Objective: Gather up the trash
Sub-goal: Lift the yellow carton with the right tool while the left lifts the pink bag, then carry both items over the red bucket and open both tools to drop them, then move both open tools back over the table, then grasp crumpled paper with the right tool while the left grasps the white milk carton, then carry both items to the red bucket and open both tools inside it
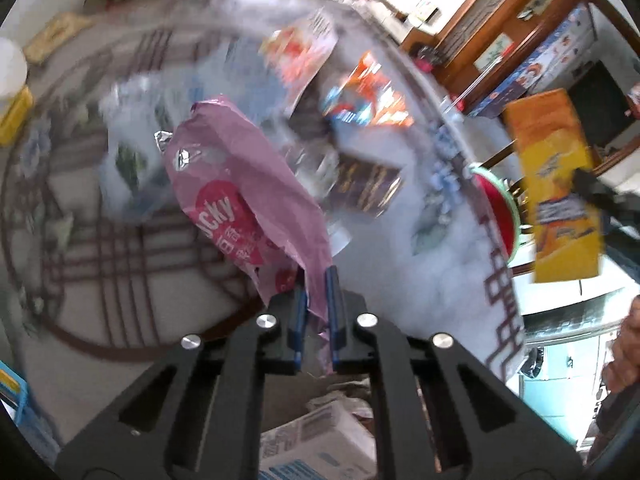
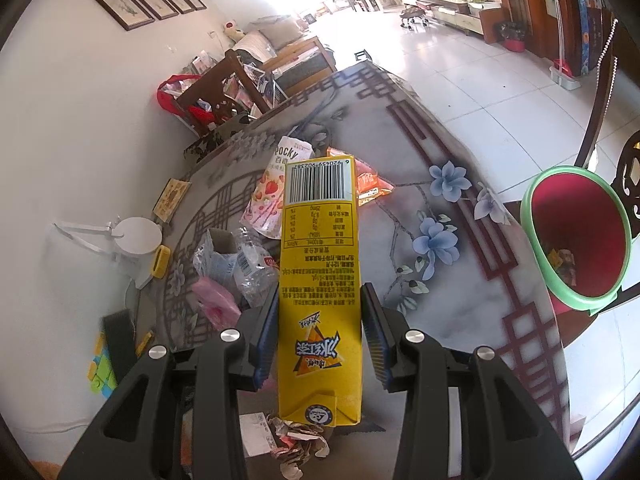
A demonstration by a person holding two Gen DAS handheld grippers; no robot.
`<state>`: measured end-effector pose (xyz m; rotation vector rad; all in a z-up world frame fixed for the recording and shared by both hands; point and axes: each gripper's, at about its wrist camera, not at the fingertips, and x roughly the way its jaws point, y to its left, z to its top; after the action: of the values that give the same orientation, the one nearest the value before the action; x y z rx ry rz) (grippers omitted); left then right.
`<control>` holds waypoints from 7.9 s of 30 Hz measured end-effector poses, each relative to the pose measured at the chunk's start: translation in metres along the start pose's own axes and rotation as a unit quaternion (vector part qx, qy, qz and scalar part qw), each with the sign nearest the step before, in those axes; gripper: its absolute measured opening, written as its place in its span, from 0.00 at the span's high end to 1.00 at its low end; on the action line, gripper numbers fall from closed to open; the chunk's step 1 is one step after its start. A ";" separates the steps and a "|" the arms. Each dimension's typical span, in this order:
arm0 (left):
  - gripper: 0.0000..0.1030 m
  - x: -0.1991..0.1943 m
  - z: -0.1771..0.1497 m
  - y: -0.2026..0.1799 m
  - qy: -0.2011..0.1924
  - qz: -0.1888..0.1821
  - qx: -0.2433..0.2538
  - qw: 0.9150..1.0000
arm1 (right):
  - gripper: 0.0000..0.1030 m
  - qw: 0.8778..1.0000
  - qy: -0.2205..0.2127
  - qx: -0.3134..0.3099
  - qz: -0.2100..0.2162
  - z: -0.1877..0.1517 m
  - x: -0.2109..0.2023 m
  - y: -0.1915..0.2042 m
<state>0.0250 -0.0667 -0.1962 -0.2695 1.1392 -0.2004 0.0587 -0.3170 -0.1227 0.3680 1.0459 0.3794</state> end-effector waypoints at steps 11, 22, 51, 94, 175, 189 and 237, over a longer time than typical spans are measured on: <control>0.92 -0.046 0.042 -0.055 -0.086 -0.034 0.039 0.995 | 0.63 1.000 -0.015 0.006 0.003 0.010 -0.009 -0.013; 0.92 -0.037 0.076 -0.119 -0.099 -0.067 0.082 0.989 | 0.63 0.999 -0.043 0.023 -0.012 0.025 -0.030 -0.049; 0.91 0.044 0.101 -0.267 -0.042 -0.116 0.194 0.973 | 0.62 0.985 -0.098 0.107 -0.098 0.063 -0.096 -0.204; 0.42 0.032 0.095 -0.232 -0.050 -0.117 0.124 0.984 | 0.39 0.987 -0.057 0.036 -0.143 0.071 -0.085 -0.199; 0.14 0.007 -0.104 0.019 0.043 -0.054 0.197 0.978 | 0.89 0.962 0.163 -0.203 -0.088 -0.074 0.077 0.082; 0.44 0.011 -0.104 0.017 0.035 -0.066 0.168 0.983 | 0.86 0.966 0.155 -0.187 -0.088 -0.067 0.076 0.078; 0.50 -0.062 0.033 -0.051 -0.119 -0.019 0.105 0.987 | 0.93 0.995 0.032 -0.085 -0.044 -0.021 0.020 0.020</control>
<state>0.0292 -0.0933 -0.1131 -0.1242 0.8690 -0.3104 0.0468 -0.2875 -0.1376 0.1582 1.0790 0.4009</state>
